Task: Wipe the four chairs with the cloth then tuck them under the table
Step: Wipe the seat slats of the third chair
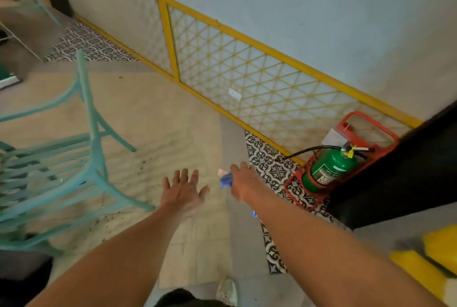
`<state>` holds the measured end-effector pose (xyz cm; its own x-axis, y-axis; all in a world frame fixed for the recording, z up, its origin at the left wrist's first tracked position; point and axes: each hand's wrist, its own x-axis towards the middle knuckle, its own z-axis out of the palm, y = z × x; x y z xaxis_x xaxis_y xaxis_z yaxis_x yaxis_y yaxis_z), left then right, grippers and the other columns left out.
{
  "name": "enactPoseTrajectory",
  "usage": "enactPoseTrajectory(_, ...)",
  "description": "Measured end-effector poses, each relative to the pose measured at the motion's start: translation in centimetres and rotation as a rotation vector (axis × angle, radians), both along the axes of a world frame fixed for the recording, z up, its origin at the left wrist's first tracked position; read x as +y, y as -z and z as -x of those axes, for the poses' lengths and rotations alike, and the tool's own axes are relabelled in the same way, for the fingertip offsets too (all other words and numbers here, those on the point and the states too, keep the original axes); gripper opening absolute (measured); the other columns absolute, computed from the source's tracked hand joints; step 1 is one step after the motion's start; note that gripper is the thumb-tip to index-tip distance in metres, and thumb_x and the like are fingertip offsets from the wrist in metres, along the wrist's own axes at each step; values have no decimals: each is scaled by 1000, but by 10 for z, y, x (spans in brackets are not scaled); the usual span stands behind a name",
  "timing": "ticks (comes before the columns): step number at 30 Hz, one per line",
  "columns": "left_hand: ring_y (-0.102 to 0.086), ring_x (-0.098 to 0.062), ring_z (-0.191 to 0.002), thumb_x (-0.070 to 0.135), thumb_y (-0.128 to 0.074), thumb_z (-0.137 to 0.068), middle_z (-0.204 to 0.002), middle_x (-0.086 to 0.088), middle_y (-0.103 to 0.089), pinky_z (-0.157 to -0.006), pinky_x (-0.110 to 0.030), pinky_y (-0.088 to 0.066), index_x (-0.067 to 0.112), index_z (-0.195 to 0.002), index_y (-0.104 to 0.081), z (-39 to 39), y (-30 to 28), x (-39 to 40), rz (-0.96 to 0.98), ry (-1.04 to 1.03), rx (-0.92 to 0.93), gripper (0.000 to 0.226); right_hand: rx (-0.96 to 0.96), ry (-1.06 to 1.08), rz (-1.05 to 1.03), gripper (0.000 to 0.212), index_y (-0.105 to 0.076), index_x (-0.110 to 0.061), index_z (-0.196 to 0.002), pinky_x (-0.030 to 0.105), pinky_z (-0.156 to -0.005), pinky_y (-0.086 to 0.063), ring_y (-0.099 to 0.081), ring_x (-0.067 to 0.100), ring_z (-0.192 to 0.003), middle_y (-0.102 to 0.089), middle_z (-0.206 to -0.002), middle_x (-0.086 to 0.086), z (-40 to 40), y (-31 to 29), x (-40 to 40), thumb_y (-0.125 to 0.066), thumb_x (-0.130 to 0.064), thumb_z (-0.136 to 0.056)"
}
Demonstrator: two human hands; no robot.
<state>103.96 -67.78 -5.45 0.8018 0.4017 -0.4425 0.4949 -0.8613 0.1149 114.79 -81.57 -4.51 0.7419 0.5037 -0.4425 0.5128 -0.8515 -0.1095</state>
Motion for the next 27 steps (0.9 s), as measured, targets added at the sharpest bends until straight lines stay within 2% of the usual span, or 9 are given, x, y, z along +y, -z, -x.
enactPoseTrajectory(11, 1, -27, -150, 64, -16, -97, -164, -6, 0, -119, -51, 0, 24, -157, -4, -139, 24, 68, 22, 30, 37, 73, 36, -18, 33, 55, -39, -12, -133, 42, -95, -44, -39, 35, -125, -38, -134, 13, -139, 16, 69, -66, -16, -85)
enactPoseTrajectory(17, -1, -28, -150, 64, -16, -97, -164, -7, -3, -119, -52, -3, 24, -157, -7, -233, 34, 160, 69, -12, 23, 73, 32, -66, 28, 48, -38, -13, -134, 38, -91, -42, -40, 33, -123, -38, -133, 13, -236, 14, 161, -58, -18, -91)
enactPoseTrajectory(23, -8, -30, -148, 64, -17, -96, -162, -8, -12, -117, -54, -9, 23, -155, -14, -304, 27, 259, 40, -99, -19, 72, 35, -175, -58, 47, -37, -12, -137, 40, -95, -40, -41, 33, -121, -41, -132, 14, -318, 3, 259, -52, -21, -94)
enactPoseTrajectory(27, -4, -29, -149, 64, -14, -96, -163, -7, -6, -118, -54, -6, 23, -156, -10, -340, 24, 320, 58, -191, -12, 73, 48, -249, -71, 48, -36, -13, -138, 40, -92, -41, -42, 34, -121, -38, -135, 15, -370, -1, 332, -53, -20, -94)
